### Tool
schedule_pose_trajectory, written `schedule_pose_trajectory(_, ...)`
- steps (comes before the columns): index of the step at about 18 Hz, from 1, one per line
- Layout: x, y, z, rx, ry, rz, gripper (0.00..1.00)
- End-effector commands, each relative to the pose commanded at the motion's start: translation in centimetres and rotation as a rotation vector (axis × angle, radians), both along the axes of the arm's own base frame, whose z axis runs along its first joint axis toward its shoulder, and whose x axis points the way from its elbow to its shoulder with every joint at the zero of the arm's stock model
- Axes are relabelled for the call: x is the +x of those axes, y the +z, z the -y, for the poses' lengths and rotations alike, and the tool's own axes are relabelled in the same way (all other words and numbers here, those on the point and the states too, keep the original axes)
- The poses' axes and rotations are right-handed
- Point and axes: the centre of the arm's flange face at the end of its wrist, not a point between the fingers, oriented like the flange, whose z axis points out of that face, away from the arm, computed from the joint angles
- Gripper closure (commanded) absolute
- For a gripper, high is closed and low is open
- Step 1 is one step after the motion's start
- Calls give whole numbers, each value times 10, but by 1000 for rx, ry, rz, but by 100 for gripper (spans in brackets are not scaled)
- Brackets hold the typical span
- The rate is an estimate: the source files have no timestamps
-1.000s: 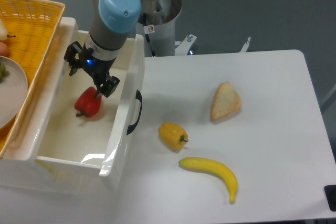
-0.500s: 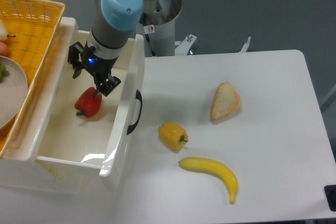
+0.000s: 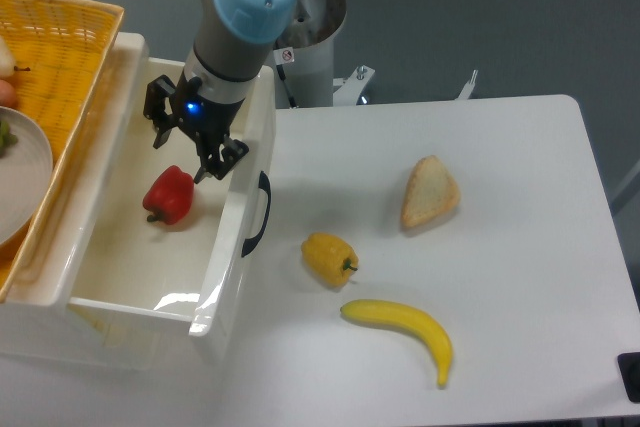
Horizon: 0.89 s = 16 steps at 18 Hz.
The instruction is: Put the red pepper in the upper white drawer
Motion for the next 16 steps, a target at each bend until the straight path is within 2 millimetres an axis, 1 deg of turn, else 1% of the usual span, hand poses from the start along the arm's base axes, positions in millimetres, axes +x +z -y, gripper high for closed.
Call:
schedule_pose_trajectory(2,-10,3,9,1,3,1,25)
schedule_pose_trajectory(7,-38,14,45,12,-43,2,25)
schedule_pose_trajectory(11,-58,17,69,18,-48,11,25)
schedule_pose_trajectory(12,-59,19,74,17,-51,14,25)
schedule_pose_trajectory(16,-57,32,76,13,-49,22,26)
